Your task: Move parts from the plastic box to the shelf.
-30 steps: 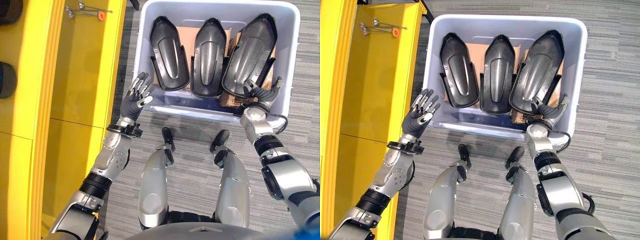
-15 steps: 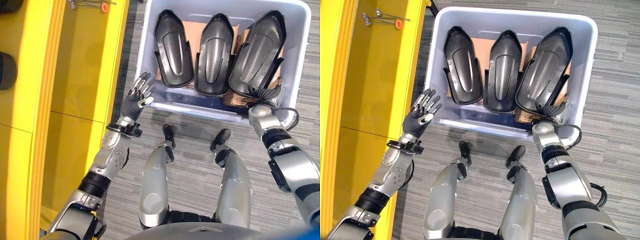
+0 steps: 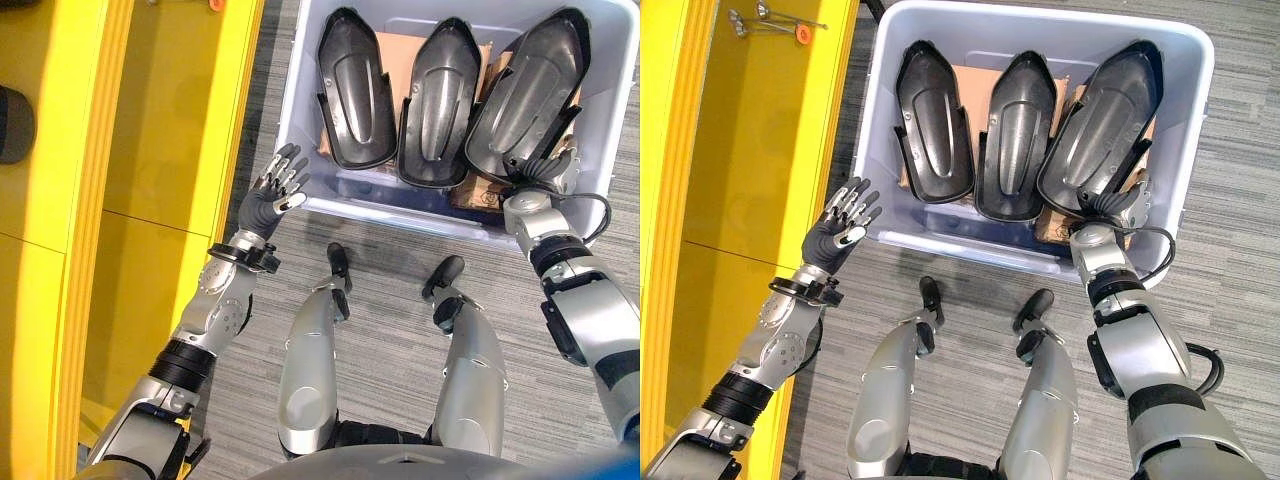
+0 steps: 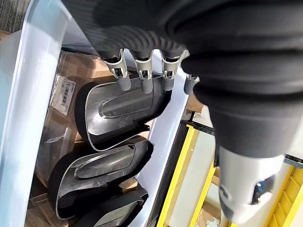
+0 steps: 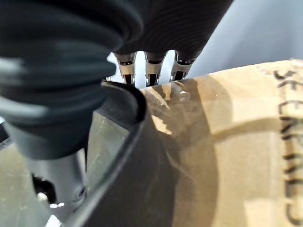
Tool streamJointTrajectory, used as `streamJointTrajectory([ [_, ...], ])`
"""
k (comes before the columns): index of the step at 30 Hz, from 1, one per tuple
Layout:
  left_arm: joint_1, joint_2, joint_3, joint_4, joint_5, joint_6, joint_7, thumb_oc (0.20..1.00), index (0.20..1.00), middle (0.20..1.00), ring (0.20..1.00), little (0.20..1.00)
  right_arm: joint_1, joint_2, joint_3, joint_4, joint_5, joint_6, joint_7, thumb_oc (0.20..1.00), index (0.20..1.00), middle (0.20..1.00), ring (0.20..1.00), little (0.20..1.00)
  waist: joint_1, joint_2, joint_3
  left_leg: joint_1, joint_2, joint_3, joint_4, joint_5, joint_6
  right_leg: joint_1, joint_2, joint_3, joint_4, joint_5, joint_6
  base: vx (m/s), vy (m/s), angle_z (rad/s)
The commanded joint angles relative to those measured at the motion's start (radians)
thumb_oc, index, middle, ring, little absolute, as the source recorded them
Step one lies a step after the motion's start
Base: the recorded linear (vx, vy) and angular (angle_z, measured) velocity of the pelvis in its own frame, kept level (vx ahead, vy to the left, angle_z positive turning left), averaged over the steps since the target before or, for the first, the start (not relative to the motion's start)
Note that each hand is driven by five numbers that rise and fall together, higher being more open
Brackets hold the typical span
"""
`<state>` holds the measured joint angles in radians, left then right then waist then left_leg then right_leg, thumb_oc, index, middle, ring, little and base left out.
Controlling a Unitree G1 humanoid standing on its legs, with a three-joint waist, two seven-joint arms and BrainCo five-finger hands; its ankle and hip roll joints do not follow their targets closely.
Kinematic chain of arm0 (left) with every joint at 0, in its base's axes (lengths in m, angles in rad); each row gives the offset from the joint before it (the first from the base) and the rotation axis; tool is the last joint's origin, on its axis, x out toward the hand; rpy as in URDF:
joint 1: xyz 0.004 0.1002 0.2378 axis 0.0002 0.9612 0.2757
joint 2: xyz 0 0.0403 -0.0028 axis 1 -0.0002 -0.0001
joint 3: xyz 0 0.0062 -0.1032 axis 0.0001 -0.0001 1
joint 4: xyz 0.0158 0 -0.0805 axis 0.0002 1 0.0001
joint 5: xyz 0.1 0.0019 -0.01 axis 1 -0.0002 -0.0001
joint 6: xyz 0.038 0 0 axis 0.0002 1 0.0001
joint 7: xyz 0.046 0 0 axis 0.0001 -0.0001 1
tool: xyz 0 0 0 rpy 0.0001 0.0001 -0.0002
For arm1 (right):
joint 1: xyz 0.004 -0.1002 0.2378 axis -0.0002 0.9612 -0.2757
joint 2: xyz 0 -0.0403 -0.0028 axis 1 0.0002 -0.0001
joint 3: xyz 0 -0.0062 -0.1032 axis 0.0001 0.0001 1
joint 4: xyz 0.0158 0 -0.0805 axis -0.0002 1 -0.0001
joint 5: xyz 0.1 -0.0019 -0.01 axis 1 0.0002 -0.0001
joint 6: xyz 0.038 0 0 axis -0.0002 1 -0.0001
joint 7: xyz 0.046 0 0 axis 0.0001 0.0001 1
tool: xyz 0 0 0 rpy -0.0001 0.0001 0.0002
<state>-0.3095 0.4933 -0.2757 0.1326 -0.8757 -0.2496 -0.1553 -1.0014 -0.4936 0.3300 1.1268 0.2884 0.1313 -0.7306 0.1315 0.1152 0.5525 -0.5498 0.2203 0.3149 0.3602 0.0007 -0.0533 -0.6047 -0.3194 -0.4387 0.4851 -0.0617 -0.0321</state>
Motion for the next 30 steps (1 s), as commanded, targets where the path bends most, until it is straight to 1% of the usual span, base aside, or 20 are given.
streamJointTrajectory([
  [1, -0.025, 0.022, -0.041, -0.038, -0.021, -0.034, -0.031, 1.000, 1.000, 1.000, 1.000, 1.000, -0.015, -0.048, 0.044, 0.056, -0.023, 0.038, 0.025, 0.200, 0.200, 0.200, 0.200, 0.200, 0.046, 0.057, -0.032, -0.035, 0.051, 0.043, -0.056, 0.033, -0.066, -0.029, -0.104, 0.016, 0.121, -0.059, 0.148, 0.00, 0.007, 0.04],
  [12, -0.013, 0.003, -0.050, -0.023, -0.014, -0.062, -0.046, 1.000, 1.000, 1.000, 1.000, 1.000, 0.048, -0.041, 0.033, 0.104, -0.011, 0.056, 0.039, 0.200, 0.200, 0.200, 0.200, 0.200, 0.049, 0.061, -0.032, -0.066, 0.052, 0.038, -0.047, 0.033, -0.068, -0.054, -0.110, 0.008, 0.130, -0.061, 0.149, 0.00, 0.002, 0.02],
  [14, -0.004, -0.001, -0.053, -0.022, -0.011, -0.073, -0.048, 1.000, 1.000, 1.000, 1.000, 1.000, 0.079, -0.043, 0.024, 0.119, 0.024, 0.059, 0.046, 0.200, 0.200, 0.200, 0.200, 0.200, 0.045, 0.061, -0.032, -0.069, 0.054, 0.041, -0.047, 0.033, -0.070, -0.056, -0.109, 0.008, 0.125, -0.060, 0.149, 0.00, 0.000, 0.00],
  [20, 0.004, -0.002, -0.056, -0.027, -0.012, -0.081, -0.047, 1.000, 1.000, 1.000, 1.000, 1.000, 0.119, -0.040, 0.011, 0.132, 0.004, 0.062, 0.054, 0.200, 0.200, 0.200, 0.200, 0.200, 0.037, 0.061, -0.032, -0.072, 0.058, 0.045, -0.047, 0.033, -0.072, -0.060, -0.106, 0.011, 0.120, -0.060, 0.148, 0.00, 0.000, 0.00],
  [22, 0.011, -0.005, -0.056, -0.024, -0.011, -0.089, -0.052, 1.000, 1.000, 1.000, 1.000, 1.000, 0.136, -0.037, 0.011, 0.138, -0.002, 0.068, 0.043, 0.200, 0.200, 0.200, 0.200, 0.200, 0.034, 0.061, -0.032, -0.068, 0.059, 0.047, -0.049, 0.033, -0.073, -0.058, -0.104, 0.013, 0.116, -0.060, 0.148, 0.00, 0.000, 0.00],
  [25, 0.019, -0.006, -0.058, -0.027, -0.007, -0.092, -0.051, 1.000, 1.000, 1.000, 1.000, 1.000, 0.161, -0.032, 0.003, 0.145, 0.000, 0.048, 0.027, 0.200, 0.200, 0.200, 0.200, 0.200, 0.030, 0.061, -0.032, -0.064, 0.060, 0.050, -0.051, 0.034, -0.073, -0.056, -0.103, 0.016, 0.112, -0.057, 0.149, 0.00, 0.000, 0.00],
  [27, 0.023, -0.008, -0.062, -0.029, -0.005, -0.097, -0.049, 1.000, 1.000, 1.000, 1.000, 1.000, 0.175, -0.025, -0.006, 0.145, 0.004, 0.006, -0.012, 0.200, 0.200, 0.200, 0.200, 0.200, 0.027, 0.061, -0.032, -0.058, 0.060, 0.052, -0.054, 0.032, -0.072, -0.052, -0.100, 0.019, 0.107, -0.058, 0.148, 0.00, 0.000, 0.00],
  [28, 0.027, -0.008, -0.064, -0.027, -0.007, -0.105, -0.053, 1.000, 1.000, 1.000, 1.000, 1.000, 0.181, -0.021, -0.013, 0.140, -0.007, -0.020, -0.060, 0.200, 0.200, 0.200, 0.200, 0.200, 0.023, 0.061, -0.032, -0.049, 0.060, 0.053, -0.057, 0.031, -0.070, -0.044, -0.097, 0.022, 0.102, -0.057, 0.148, -0.03, -0.015, -0.05],
  [30, 0.031, -0.009, -0.067, -0.030, -0.006, -0.107, -0.051, 1.000, 1.000, 1.000, 1.000, 1.000, 0.182, -0.020, -0.020, 0.130, -0.031, -0.035, -0.092, 0.200, 0.200, 0.200, 0.200, 0.200, 0.021, 0.061, -0.032, -0.038, 0.058, 0.055, -0.062, 0.031, -0.069, -0.035, -0.094, 0.025, 0.097, -0.056, 0.149, -0.02, -0.010, -0.07],
])
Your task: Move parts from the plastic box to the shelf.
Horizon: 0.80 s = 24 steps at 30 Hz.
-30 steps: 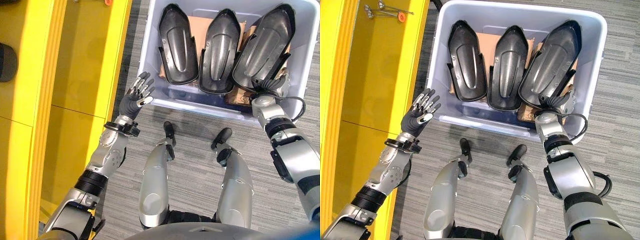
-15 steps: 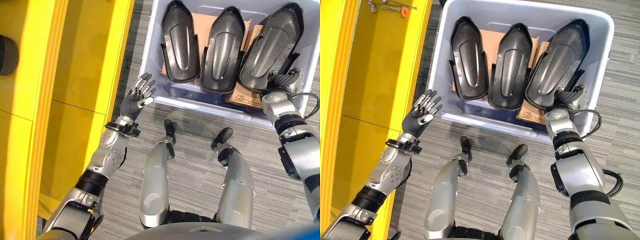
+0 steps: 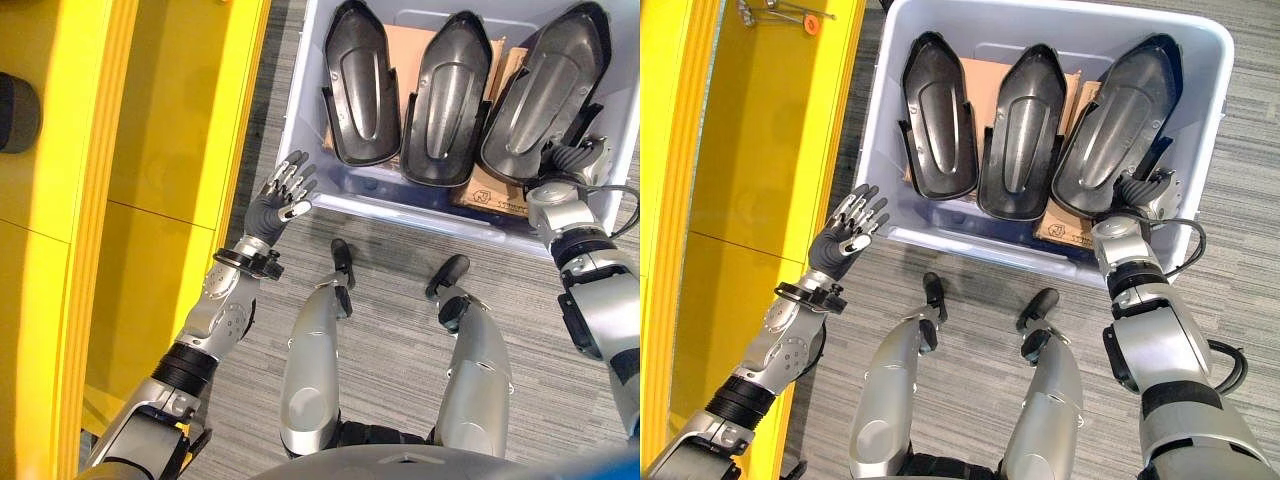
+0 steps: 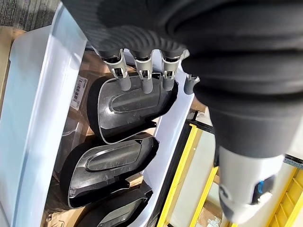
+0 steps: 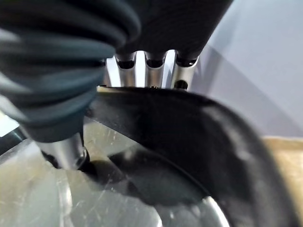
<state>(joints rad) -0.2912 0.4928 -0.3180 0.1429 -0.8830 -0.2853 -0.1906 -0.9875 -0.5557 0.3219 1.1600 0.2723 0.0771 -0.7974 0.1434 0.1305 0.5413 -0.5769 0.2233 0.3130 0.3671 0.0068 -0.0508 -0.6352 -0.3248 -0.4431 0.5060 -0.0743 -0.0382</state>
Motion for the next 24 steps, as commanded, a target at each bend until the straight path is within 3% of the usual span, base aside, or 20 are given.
streamJointTrajectory([
  [1, 0.014, -0.006, -0.027, -0.041, -0.001, -0.070, -0.016, 1.000, 1.000, 1.000, 1.000, 1.000, 0.162, 0.042, -0.018, 0.084, -0.037, 0.005, -0.071, 0.200, 0.200, 0.200, 0.200, 0.200, 0.007, 0.045, -0.021, 0.005, 0.052, 0.057, -0.076, 0.025, -0.070, 0.008, -0.084, 0.033, 0.070, -0.043, 0.156, -0.02, -0.010, -0.04],
  [5, 0.018, 0.000, -0.029, -0.041, -0.004, -0.067, -0.022, 1.000, 1.000, 1.000, 1.000, 1.000, 0.152, 0.032, -0.022, 0.057, -0.106, -0.019, -0.145, 0.200, 0.200, 0.200, 0.200, 0.200, 0.002, 0.041, -0.021, 0.046, 0.048, 0.059, -0.094, 0.027, -0.068, 0.044, -0.076, 0.038, 0.052, -0.040, 0.161, 0.00, 0.000, 0.00],
  [10, 0.028, 0.018, -0.010, -0.050, -0.011, -0.043, -0.039, 1.000, 1.000, 1.000, 1.000, 1.000, 0.138, -0.001, -0.027, 0.004, -0.134, -0.027, -0.166, 0.200, 0.200, 0.200, 0.200, 0.200, -0.005, 0.023, -0.021, 0.139, 0.048, 0.073, -0.123, 0.026, -0.064, 0.131, -0.065, 0.033, 0.013, -0.038, 0.171, 0.00, -0.017, -0.03],
  [18, 0.022, 0.045, 0.011, -0.042, -0.031, 0.005, -0.058, 1.000, 1.000, 1.000, 1.000, 1.000, 0.106, -0.052, -0.025, -0.038, -0.196, 0.018, -0.137, 0.200, 0.200, 0.200, 0.200, 0.200, -0.007, -0.008, -0.022, 0.286, 0.043, 0.076, -0.171, 0.035, -0.059, 0.277, -0.051, 0.024, -0.036, -0.034, 0.183, 0.02, -0.011, -0.09],
  [24, 0.021, 0.050, -0.002, -0.026, -0.033, 0.010, -0.059, 1.000, 1.000, 1.000, 1.000, 1.000, 0.097, -0.072, -0.013, -0.039, -0.210, 0.034, -0.110, 0.200, 0.200, 0.200, 0.200, 0.200, 0.003, -0.019, -0.043, 0.328, 0.039, 0.066, -0.198, 0.048, -0.059, 0.332, -0.039, 0.015, -0.061, -0.034, 0.182, 0.04, -0.002, -0.05],
])
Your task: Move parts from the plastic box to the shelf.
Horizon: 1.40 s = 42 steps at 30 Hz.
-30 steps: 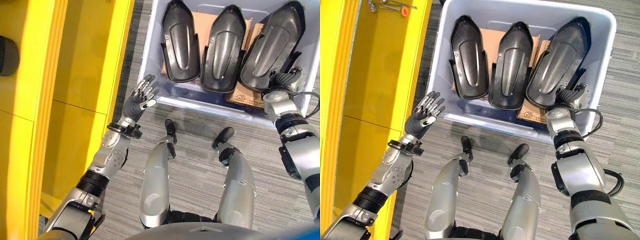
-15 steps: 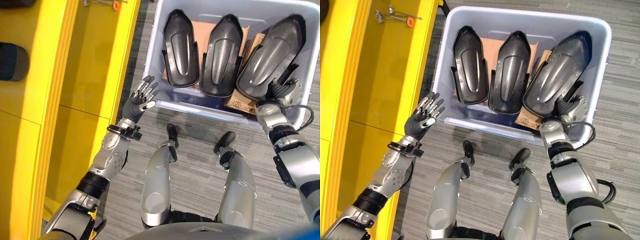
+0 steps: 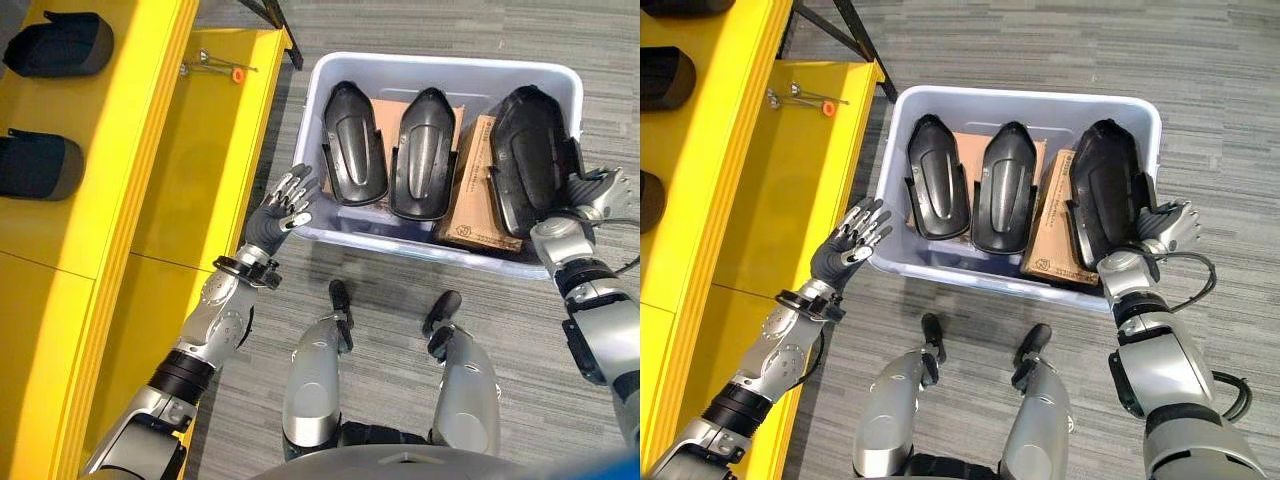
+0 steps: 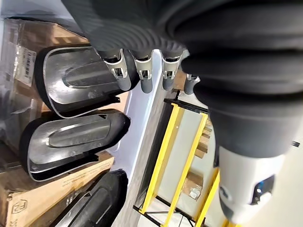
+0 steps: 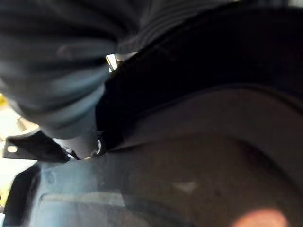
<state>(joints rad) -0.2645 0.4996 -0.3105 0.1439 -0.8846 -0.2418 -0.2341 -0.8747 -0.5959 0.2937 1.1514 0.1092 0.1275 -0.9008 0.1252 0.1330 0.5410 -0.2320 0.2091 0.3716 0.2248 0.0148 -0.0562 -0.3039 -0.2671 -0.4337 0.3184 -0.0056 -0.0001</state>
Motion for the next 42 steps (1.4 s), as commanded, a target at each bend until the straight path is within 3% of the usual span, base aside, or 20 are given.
streamJointTrajectory([
  [1, -0.006, 0.043, -0.012, -0.025, -0.030, -0.034, -0.016, 1.000, 1.000, 1.000, 1.000, 1.000, -0.015, -0.032, 0.017, -0.030, -0.046, -0.014, -0.002, 0.200, 0.200, 0.200, 0.200, 0.200, 0.023, -0.023, -0.045, -0.014, 0.053, 0.005, -0.056, 0.041, -0.054, 0.006, -0.095, 0.004, 0.125, -0.102, 0.144, 0.04, -0.014, -0.02],
  [12, -0.040, 0.036, -0.029, 0.030, -0.027, -0.039, -0.020, 1.000, 1.000, 1.000, 1.000, 1.000, -0.045, -0.020, 0.093, -0.026, -0.103, -0.036, 0.120, 0.200, 0.200, 0.200, 0.200, 0.200, 0.040, -0.031, -0.058, -0.020, 0.048, -0.011, -0.061, 0.050, -0.056, 0.024, -0.086, -0.004, 0.107, -0.102, 0.143, 0.00, -0.001, 0.02],
  [18, -0.052, 0.031, -0.029, 0.043, -0.025, -0.043, -0.022, 1.000, 1.000, 1.000, 1.000, 1.000, -0.057, -0.004, 0.129, -0.054, -0.109, -0.084, 0.128, 0.200, 0.200, 0.200, 0.200, 0.200, 0.040, -0.031, -0.051, -0.030, 0.047, -0.016, -0.060, 0.051, -0.055, 0.013, -0.086, -0.002, 0.110, -0.102, 0.143, -0.02, 0.006, 0.02],
  [20, -0.048, 0.023, -0.021, 0.042, -0.017, -0.042, -0.018, 1.000, 1.000, 1.000, 1.000, 1.000, -0.044, 0.014, 0.136, -0.095, -0.101, -0.136, 0.113, 0.200, 0.200, 0.200, 0.200, 0.200, 0.037, -0.034, -0.051, -0.023, 0.044, -0.015, -0.065, 0.051, -0.054, 0.016, -0.083, -0.001, 0.106, -0.103, 0.142, 0.00, 0.000, 0.00],
  [32, 0.016, -0.007, 0.014, 0.007, 0.021, -0.037, -0.009, 1.000, 1.000, 1.000, 1.000, 1.000, 0.030, 0.052, 0.079, -0.289, -0.137, -0.203, 0.096, 0.200, 0.200, 0.200, 0.200, 0.200, 0.027, -0.046, -0.079, 0.040, 0.035, -0.013, -0.096, 0.054, -0.051, 0.080, -0.065, -0.006, 0.076, -0.106, 0.138, 0.02, 0.015, 0.00],
  [42, 0.093, -0.013, 0.047, -0.011, 0.036, -0.021, -0.013, 1.000, 1.000, 1.000, 1.000, 1.000, 0.126, 0.090, 0.031, -0.430, -0.107, -0.247, 0.179, 0.200, 0.200, 0.200, 0.200, 0.200, 0.027, -0.061, -0.139, 0.126, 0.021, -0.017, -0.138, 0.057, -0.046, 0.185, -0.032, -0.013, 0.016, -0.108, 0.132, 0.07, 0.032, 0.00],
])
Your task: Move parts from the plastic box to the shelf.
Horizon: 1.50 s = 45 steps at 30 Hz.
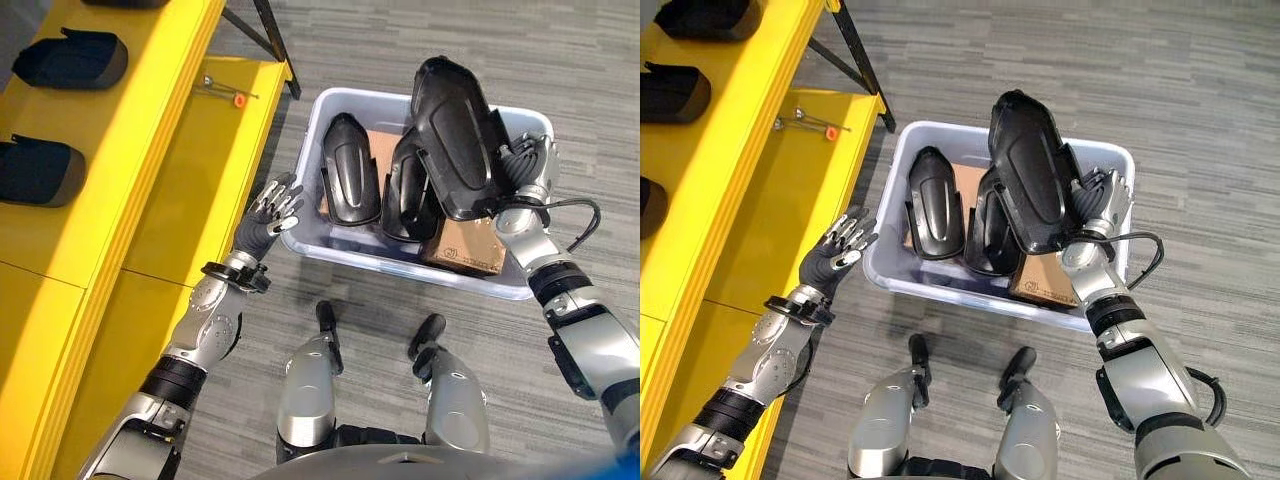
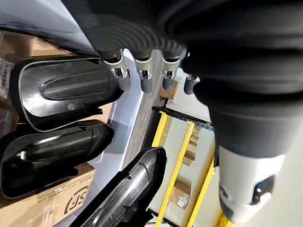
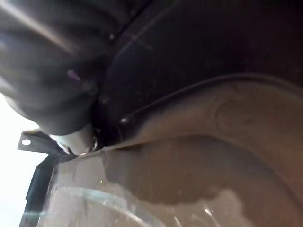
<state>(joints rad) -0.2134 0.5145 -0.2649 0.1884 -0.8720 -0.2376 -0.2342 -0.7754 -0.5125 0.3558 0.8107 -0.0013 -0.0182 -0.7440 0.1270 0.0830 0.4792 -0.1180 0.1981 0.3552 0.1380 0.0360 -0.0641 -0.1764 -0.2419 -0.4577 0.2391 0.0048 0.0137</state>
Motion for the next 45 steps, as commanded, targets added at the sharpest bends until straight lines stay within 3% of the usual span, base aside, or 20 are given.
streamJointTrajectory([
  [1, 0.051, -0.030, 0.006, -0.058, 0.026, -0.024, -0.013, 1.000, 1.000, 1.000, 1.000, 1.000, 0.038, 0.010, -0.031, -0.107, 0.012, -0.107, 0.033, 0.200, 0.200, 0.200, 0.200, 0.200, 0.025, -0.013, -0.082, 0.017, 0.032, -0.001, -0.054, 0.037, -0.038, 0.065, -0.054, 0.011, 0.090, -0.119, 0.117, 0.01, 0.047, 0.01],
  [2, 0.063, -0.033, 0.013, -0.057, 0.028, -0.027, -0.011, 1.000, 1.000, 1.000, 1.000, 1.000, 0.054, 0.017, -0.031, -0.136, 0.028, -0.112, 0.053, 0.200, 0.200, 0.200, 0.200, 0.200, 0.026, -0.011, -0.089, 0.017, 0.036, 0.009, -0.061, 0.053, -0.027, 0.071, -0.042, 0.001, 0.072, -0.102, 0.104, 0.05, 0.041, -0.01],
  [4, 0.077, -0.036, 0.019, -0.056, 0.031, -0.029, -0.012, 1.000, 1.000, 1.000, 1.000, 1.000, 0.070, 0.025, -0.031, -0.168, 0.048, -0.114, 0.071, 0.200, 0.200, 0.200, 0.200, 0.200, 0.024, -0.017, -0.096, 0.033, 0.030, -0.002, -0.062, 0.039, -0.037, 0.088, -0.041, 0.010, 0.072, -0.118, 0.114, 0.05, 0.053, 0.01],
  [5, 0.092, -0.038, 0.028, -0.060, 0.034, -0.031, -0.011, 1.000, 1.000, 1.000, 1.000, 1.000, 0.090, 0.034, -0.035, -0.208, 0.071, -0.119, 0.095, 0.200, 0.200, 0.200, 0.200, 0.200, 0.024, -0.016, -0.103, 0.032, 0.033, 0.007, -0.066, 0.053, -0.026, 0.091, -0.033, 0.002, 0.058, -0.102, 0.103, -0.01, 0.068, 0.01],
  [12, 0.162, -0.062, 0.062, -0.068, 0.074, -0.034, -0.011, 1.000, 1.000, 1.000, 1.000, 1.000, 0.191, 0.092, -0.047, -0.382, 0.131, -0.114, 0.200, 0.200, 0.200, 0.200, 0.200, 0.200, 0.015, -0.032, -0.145, 0.078, 0.014, 0.006, -0.087, 0.044, -0.029, 0.146, -0.029, 0.010, 0.023, -0.106, 0.119, 0.04, 0.148, -0.03],
  [13, 0.166, -0.064, 0.065, -0.068, 0.080, -0.035, -0.013, 1.000, 1.000, 1.000, 1.000, 1.000, 0.200, 0.097, -0.048, -0.393, 0.143, -0.114, 0.211, 0.200, 0.200, 0.200, 0.200, 0.200, 0.015, -0.029, -0.149, 0.074, 0.016, 0.018, -0.090, 0.058, -0.017, 0.144, -0.026, 0.000, 0.014, -0.089, 0.110, 0.07, 0.184, 0.03],
  [16, 0.184, -0.066, 0.066, -0.059, 0.119, -0.037, -0.023, 1.000, 1.000, 1.000, 1.000, 1.000, 0.237, 0.121, -0.049, -0.429, 0.196, -0.107, 0.254, 0.200, 0.200, 0.200, 0.200, 0.200, 0.013, -0.036, -0.175, 0.101, -0.008, 0.016, -0.105, 0.046, -0.017, 0.173, -0.036, 0.004, 0.012, -0.101, 0.130, 0.02, 0.219, 0.02],
  [24, 0.209, -0.073, 0.050, -0.047, 0.156, -0.004, -0.039, 1.000, 1.000, 1.000, 1.000, 1.000, 0.310, 0.181, -0.041, -0.464, 0.219, -0.099, 0.278, 0.200, 0.200, 0.200, 0.200, 0.200, 0.025, -0.034, -0.217, 0.129, -0.059, 0.033, -0.140, 0.035, 0.015, 0.191, -0.049, -0.028, 0.033, -0.091, 0.128, -0.01, 0.165, 0.00],
  [26, 0.218, -0.075, 0.036, -0.036, 0.185, -0.015, -0.029, 1.000, 1.000, 1.000, 1.000, 1.000, 0.330, 0.195, -0.024, -0.461, 0.218, -0.101, 0.285, 0.200, 0.200, 0.200, 0.200, 0.200, 0.019, -0.040, -0.225, 0.128, -0.073, 0.033, -0.152, 0.036, 0.023, 0.198, 0.008, -0.004, 0.040, -0.127, 0.117, -0.01, 0.025, -0.01],
  [30, 0.216, -0.073, 0.031, -0.027, 0.171, -0.015, -0.023, 1.000, 1.000, 1.000, 1.000, 1.000, 0.341, 0.193, -0.017, -0.457, 0.224, -0.111, 0.289, 0.200, 0.200, 0.200, 0.200, 0.200, 0.010, -0.055, -0.227, 0.116, -0.082, 0.025, -0.149, 0.036, 0.019, 0.219, 0.067, 0.026, 0.001, -0.131, 0.097, -0.01, -0.059, 0.01],
  [31, 0.200, -0.075, 0.024, -0.015, 0.172, -0.006, -0.026, 1.000, 1.000, 1.000, 1.000, 1.000, 0.352, 0.175, -0.023, -0.444, 0.249, -0.129, 0.299, 0.200, 0.200, 0.200, 0.200, 0.200, -0.009, -0.078, -0.225, 0.085, -0.090, 0.021, -0.132, 0.050, 0.013, 0.244, 0.161, 0.080, -0.111, -0.085, 0.054, -0.04, -0.149, -0.01],
  [33, 0.187, -0.083, 0.018, -0.008, 0.182, 0.008, -0.038, 1.000, 1.000, 1.000, 1.000, 1.000, 0.367, 0.157, -0.031, -0.442, 0.266, -0.146, 0.301, 0.200, 0.200, 0.200, 0.200, 0.200, -0.026, -0.096, -0.225, 0.065, -0.103, 0.002, -0.114, 0.052, 0.002, 0.262, 0.203, 0.125, -0.186, -0.053, 0.042, -0.03, -0.160, 0.42],
  [35, 0.179, -0.093, 0.014, -0.007, 0.193, 0.024, -0.034, 1.000, 1.000, 1.000, 1.000, 1.000, 0.379, 0.150, -0.035, -0.446, 0.273, -0.156, 0.309, 0.200, 0.200, 0.200, 0.200, 0.200, -0.036, -0.103, -0.226, 0.051, -0.103, -0.009, -0.102, 0.054, -0.006, 0.272, 0.213, 0.141, -0.217, -0.039, 0.038, -0.02, -0.145, 0.76],
  [42, 0.185, -0.125, -0.002, 0.014, 0.209, 0.037, -0.026, 1.000, 1.000, 1.000, 1.000, 1.000, 0.404, 0.162, -0.024, -0.445, 0.235, -0.173, 0.338, 0.200, 0.200, 0.200, 0.200, 0.200, -0.048, -0.092, -0.265, 0.087, -0.110, -0.032, -0.121, 0.038, -0.007, 0.282, 0.177, 0.119, -0.267, -0.017, 0.039, -0.03, -0.108, 0.21],
  [44, 0.184, -0.129, -0.012, 0.028, 0.222, 0.036, -0.059, 1.000, 1.000, 1.000, 1.000, 1.000, 0.412, 0.161, -0.025, -0.449, 0.236, -0.162, 0.324, 0.200, 0.200, 0.200, 0.200, 0.200, -0.063, -0.088, -0.273, 0.099, -0.104, 0.013, -0.113, 0.029, -0.022, 0.298, 0.163, 0.101, -0.288, -0.013, 0.053, -0.02, -0.051, 0.54],
  [45, 0.177, -0.132, -0.018, 0.035, 0.231, 0.039, -0.079, 1.000, 1.000, 1.000, 1.000, 1.000, 0.409, 0.160, -0.029, -0.452, 0.243, -0.149, 0.310, 0.200, 0.200, 0.200, 0.200, 0.200, -0.082, -0.088, -0.276, 0.108, -0.070, 0.085, -0.088, 0.023, -0.026, 0.298, 0.145, 0.068, -0.298, -0.005, 0.055, -0.02, -0.028, 0.94],
])
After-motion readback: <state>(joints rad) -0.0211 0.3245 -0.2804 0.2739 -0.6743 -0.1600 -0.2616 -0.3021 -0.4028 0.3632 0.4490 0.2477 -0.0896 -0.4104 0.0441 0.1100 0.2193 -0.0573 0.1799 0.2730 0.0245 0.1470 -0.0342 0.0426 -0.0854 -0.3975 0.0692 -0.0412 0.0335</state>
